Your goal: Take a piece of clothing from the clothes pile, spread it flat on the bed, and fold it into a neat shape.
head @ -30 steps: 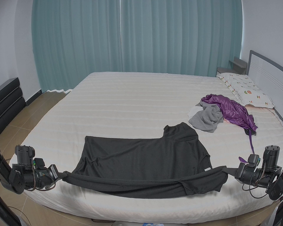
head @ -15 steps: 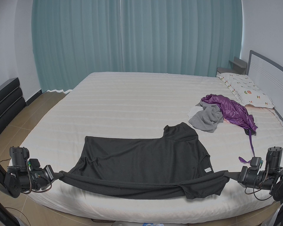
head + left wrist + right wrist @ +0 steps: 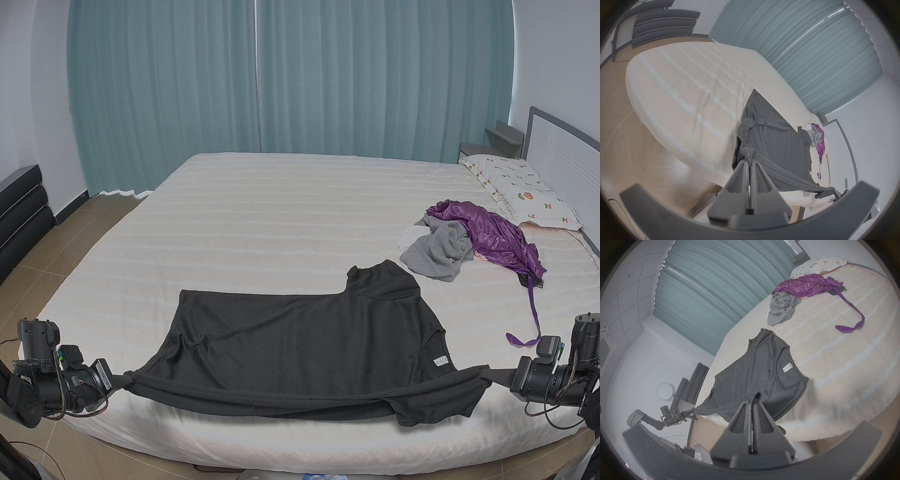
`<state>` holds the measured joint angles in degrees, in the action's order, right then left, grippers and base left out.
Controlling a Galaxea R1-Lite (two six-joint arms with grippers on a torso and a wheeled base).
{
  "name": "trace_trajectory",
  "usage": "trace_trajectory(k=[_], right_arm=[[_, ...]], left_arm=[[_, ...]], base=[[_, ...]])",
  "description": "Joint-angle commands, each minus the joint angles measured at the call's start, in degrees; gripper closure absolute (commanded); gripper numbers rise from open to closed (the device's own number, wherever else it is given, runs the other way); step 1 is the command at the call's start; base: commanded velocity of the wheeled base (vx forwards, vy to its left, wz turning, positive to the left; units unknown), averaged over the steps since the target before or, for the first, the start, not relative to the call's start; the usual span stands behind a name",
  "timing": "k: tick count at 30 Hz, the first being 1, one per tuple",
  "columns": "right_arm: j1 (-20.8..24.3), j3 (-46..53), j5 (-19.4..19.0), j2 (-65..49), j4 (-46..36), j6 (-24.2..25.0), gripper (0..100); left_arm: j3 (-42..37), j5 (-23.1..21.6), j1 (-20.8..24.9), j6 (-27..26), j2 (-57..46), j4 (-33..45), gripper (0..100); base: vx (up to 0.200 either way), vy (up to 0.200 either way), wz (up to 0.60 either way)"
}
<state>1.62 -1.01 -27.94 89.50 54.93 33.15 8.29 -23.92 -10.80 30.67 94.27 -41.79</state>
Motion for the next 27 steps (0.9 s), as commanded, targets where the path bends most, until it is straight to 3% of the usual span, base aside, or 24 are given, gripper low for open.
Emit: trace_trajectory(k=[1,27], right_arm=[[0.0,1.0,0.0,-2.1,-1.5,-0.5,100],[-1.4,1.0,0.1,-1.9,-2.4,-2.2,100]], left_arm=[[-0.4,0.0,0.0,-0.1,-0.8,0.0,100],[-2.9,2.6,0.1,-4.0,-4.2,3.5,100]], base=[[0.0,0.0,0.0],[0.0,0.0,0.0]])
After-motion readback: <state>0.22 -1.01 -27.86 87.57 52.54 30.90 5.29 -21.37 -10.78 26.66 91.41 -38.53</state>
